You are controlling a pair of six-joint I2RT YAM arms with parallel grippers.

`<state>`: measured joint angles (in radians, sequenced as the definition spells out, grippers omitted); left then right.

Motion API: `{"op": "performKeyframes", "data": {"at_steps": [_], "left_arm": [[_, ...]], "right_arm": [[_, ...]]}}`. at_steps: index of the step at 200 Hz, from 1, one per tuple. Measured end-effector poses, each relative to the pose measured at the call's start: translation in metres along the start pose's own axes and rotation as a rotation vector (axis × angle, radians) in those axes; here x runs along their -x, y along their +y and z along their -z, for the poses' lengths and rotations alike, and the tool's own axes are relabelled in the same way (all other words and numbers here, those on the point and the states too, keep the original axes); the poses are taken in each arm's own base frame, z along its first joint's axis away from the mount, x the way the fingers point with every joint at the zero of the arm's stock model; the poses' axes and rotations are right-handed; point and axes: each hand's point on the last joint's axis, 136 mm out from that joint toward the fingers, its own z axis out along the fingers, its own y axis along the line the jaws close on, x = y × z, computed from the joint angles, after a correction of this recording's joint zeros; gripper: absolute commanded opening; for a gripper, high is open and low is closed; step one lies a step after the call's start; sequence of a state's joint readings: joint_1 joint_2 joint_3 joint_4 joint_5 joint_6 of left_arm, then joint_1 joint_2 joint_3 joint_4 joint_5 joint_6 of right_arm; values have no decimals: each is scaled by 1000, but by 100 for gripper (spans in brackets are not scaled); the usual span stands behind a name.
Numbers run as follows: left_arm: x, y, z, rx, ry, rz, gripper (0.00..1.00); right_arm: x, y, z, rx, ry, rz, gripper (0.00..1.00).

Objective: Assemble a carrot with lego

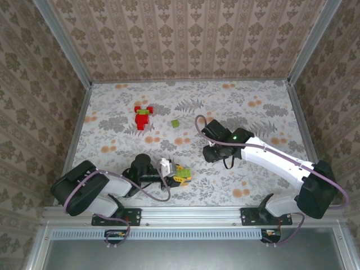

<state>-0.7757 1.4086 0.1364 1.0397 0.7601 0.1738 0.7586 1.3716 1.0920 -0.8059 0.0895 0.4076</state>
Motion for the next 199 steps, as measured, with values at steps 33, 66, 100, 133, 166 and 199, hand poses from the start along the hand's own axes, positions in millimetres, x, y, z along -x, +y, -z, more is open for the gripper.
{"op": "performKeyframes", "data": {"at_steps": [33, 66, 100, 133, 166, 199], "left_arm": [[2, 0, 1, 1, 0, -12, 30], [-4, 0, -1, 9, 24, -23, 28], [-3, 3, -7, 12, 25, -35, 27], [-3, 5, -8, 13, 22, -38, 26], [-2, 6, -10, 14, 21, -40, 26], [-2, 7, -10, 17, 21, -43, 26]], "right_arm": [[-10, 16, 0, 7, 34, -46, 24], [-14, 35, -2, 5, 60, -88, 23], [-17, 53, 4, 19, 56, -127, 22], [-17, 67, -1, 10, 64, -141, 22], [-19, 78, -4, -8, 72, -136, 21], [-19, 86, 1, 5, 64, -137, 21]]}}
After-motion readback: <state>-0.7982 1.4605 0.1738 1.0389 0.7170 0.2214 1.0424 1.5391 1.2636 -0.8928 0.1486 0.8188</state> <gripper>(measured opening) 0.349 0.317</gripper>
